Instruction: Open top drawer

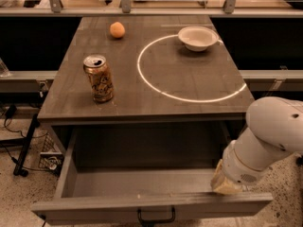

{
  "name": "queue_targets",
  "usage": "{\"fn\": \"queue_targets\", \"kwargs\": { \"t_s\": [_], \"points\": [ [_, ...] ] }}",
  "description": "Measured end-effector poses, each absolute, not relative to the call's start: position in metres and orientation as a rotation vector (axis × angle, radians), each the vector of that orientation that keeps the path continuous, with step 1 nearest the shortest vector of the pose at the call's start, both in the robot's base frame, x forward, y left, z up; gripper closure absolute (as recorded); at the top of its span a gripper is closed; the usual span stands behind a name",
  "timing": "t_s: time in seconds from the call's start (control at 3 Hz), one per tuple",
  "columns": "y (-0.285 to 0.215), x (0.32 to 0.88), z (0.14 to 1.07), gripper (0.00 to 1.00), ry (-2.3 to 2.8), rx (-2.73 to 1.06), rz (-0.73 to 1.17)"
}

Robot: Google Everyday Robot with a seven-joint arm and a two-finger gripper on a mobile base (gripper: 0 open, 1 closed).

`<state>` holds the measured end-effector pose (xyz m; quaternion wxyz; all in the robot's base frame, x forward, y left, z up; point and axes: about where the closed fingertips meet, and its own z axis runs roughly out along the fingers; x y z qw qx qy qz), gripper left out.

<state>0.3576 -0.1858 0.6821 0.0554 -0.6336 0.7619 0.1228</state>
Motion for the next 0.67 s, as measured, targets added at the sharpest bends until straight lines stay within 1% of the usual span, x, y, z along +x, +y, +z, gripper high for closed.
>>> {"fn": "queue_targets", "kwargs": {
  "t_s": [0.33,0.67],
  "points": [
    [-0.193,0.329,0.682,1.0,2.369,-1.966,0.411],
    [-0.195,0.317,0.68,1.0,2.392,-1.982,0.429]
  ]
}}
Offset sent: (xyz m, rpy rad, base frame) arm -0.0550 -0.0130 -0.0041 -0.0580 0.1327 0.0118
